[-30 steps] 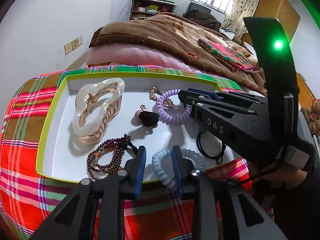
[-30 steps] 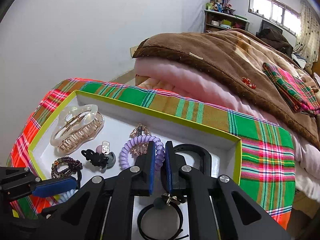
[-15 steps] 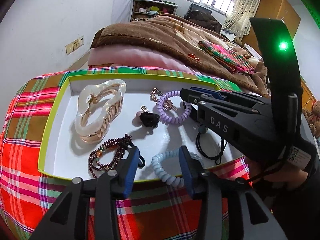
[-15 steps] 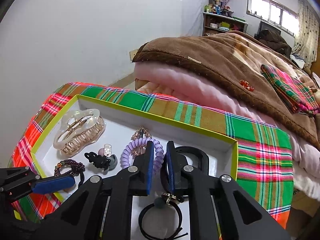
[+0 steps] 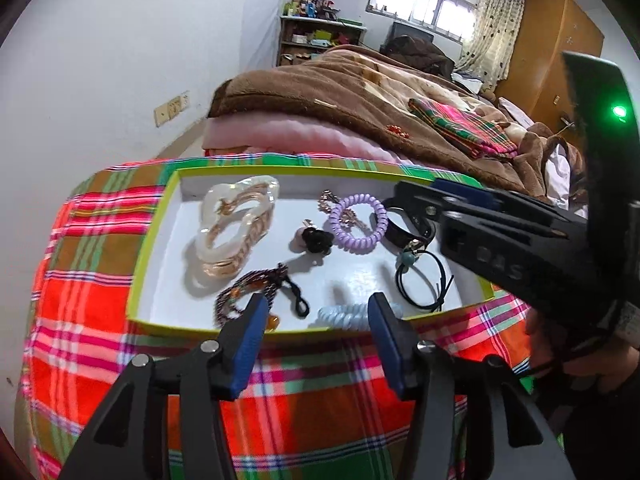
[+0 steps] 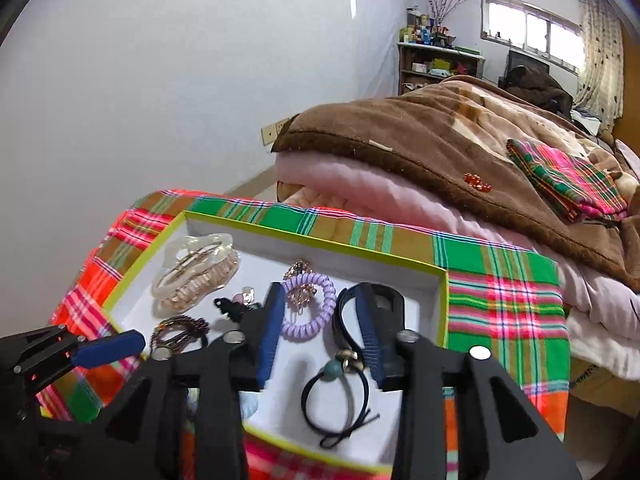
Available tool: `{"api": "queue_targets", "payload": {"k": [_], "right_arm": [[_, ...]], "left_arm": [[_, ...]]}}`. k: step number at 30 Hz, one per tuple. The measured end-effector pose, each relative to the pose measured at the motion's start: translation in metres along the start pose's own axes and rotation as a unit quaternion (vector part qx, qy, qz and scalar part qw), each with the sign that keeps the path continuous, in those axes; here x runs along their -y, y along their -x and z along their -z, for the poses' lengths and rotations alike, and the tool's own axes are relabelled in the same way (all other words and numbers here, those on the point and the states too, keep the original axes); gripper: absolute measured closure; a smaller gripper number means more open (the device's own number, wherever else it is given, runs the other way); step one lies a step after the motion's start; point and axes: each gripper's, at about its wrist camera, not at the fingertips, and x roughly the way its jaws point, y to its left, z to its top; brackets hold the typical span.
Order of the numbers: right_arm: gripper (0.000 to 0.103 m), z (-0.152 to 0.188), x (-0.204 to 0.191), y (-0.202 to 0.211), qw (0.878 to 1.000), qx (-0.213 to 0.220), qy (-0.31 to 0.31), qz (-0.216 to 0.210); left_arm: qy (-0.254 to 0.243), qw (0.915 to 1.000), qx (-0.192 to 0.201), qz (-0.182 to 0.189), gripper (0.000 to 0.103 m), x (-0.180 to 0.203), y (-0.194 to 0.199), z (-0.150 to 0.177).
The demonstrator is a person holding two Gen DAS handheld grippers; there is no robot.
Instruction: Organize jewelry
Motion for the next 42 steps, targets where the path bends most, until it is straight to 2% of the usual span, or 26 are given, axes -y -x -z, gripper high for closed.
{"api": "queue_targets", "payload": {"k": [8, 12, 17, 20, 23, 28, 33, 37, 42], "right_arm": [[0.064, 0.02, -0.005, 0.043, 1.0, 0.027, -0.013, 0.005], [0.064, 0.035, -0.01, 0.065, 0.999, 0.04, -0.022, 0.01], [0.063, 0.056, -0.021, 0.088, 0.998, 0.053, -0.025, 0.027], [0.062, 0.069, -0.026, 0.094, 0.998, 0.049, -0.026, 0.037], [0.056, 0.083, -0.032, 0.102, 0.998, 0.05, -0.027, 0.04], [0.055, 0.101, -0.04, 0.111, 0.997, 0.054, -0.037, 0.045], [0.054, 0.117, -0.047, 0.117, 0.996, 0.051, -0.038, 0.057], [0.053, 0.127, -0.051, 0.122, 0.996, 0.051, -0.043, 0.058], [0.053, 0.136, -0.055, 0.124, 0.996, 0.049, -0.051, 0.06]], "left_arm": [[0.006, 0.9991, 0.023, -0.036, 0.045, -0.004, 0.025, 0.016], [0.004, 0.9975, 0.047, -0.053, 0.044, -0.005, 0.039, 0.028], [0.013, 0.9955, 0.063, -0.069, 0.041, -0.01, 0.053, 0.043], [0.01, 0.9941, 0.069, -0.082, 0.04, -0.01, 0.06, 0.053], [0.004, 0.9933, 0.073, -0.089, 0.04, -0.01, 0.065, 0.062], [-0.001, 0.9909, 0.076, -0.111, 0.04, -0.007, 0.072, 0.076], [0.006, 0.9915, 0.081, -0.102, 0.04, -0.009, 0.08, 0.088], [0.003, 0.9898, 0.081, -0.118, 0.04, -0.008, 0.082, 0.095], [0.002, 0.9906, 0.072, -0.117, 0.04, -0.006, 0.081, 0.103]]}}
